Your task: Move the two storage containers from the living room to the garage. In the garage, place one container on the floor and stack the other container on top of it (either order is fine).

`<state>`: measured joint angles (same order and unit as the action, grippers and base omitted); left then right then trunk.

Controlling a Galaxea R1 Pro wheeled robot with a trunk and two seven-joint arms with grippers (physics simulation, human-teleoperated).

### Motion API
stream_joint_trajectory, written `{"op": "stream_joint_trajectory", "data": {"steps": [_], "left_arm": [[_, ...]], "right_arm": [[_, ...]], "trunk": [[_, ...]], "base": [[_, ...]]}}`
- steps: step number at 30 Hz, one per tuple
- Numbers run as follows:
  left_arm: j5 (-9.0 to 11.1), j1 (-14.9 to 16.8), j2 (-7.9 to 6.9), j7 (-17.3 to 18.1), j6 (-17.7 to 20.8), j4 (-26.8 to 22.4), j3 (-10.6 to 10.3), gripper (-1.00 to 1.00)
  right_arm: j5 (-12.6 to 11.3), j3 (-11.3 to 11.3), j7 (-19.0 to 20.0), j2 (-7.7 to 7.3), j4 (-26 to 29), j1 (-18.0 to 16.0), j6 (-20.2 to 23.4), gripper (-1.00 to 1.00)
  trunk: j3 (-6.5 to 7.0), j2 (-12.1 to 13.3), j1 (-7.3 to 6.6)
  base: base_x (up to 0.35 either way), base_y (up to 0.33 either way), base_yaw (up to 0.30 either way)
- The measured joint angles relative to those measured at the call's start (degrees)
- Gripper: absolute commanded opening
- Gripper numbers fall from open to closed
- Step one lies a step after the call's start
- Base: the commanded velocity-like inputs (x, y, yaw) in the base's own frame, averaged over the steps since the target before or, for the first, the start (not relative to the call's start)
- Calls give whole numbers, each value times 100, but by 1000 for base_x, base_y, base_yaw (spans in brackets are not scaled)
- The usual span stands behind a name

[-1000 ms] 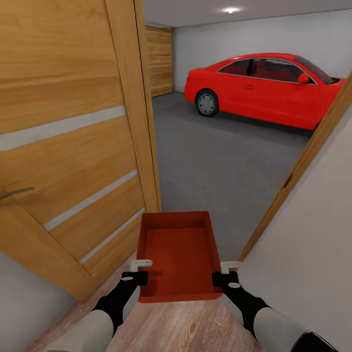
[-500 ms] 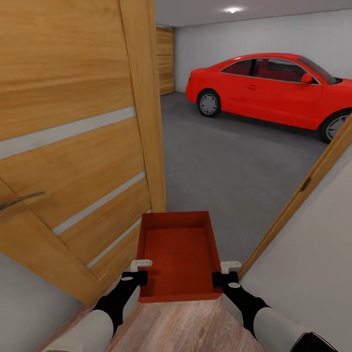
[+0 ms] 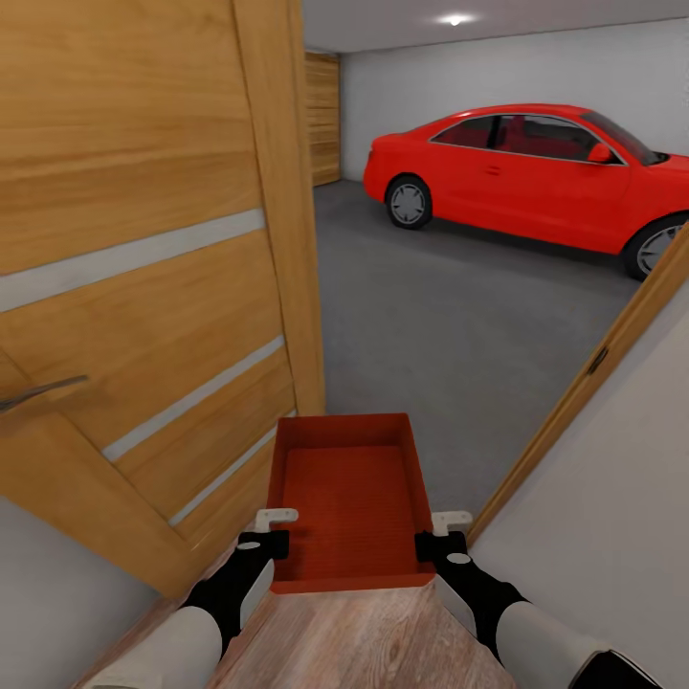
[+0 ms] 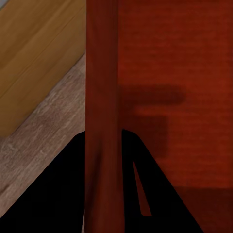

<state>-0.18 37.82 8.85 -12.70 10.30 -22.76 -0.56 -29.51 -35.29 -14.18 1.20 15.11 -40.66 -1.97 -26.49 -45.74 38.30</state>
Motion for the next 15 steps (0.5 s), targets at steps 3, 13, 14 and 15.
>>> {"op": "stream_joint_trajectory", "data": {"steps": [3,13,14,15], "left_arm": [[-5,1,3,0,-1,5,4,-100],[-2,1,2,1,-1,16,5,-100],[-2,1,2,1,-1,17,5,-100],[-3,1,3,1,-1,15,5,-100]], "right_arm": [[-3,-3,-1,-3,2,1,6,-100],[3,-3,0,-3,3,1,17,-100],[1,-4,0,-3,3,1,17,-100],[-2,-6,-1,-4,3,1,16,-100]], "trunk": [[0,0,0],[0,0,0],[0,0,0],[0,0,0]], "base": [[0,0,-199],[0,0,-240],[0,0,-245],[0,0,-245]]}}
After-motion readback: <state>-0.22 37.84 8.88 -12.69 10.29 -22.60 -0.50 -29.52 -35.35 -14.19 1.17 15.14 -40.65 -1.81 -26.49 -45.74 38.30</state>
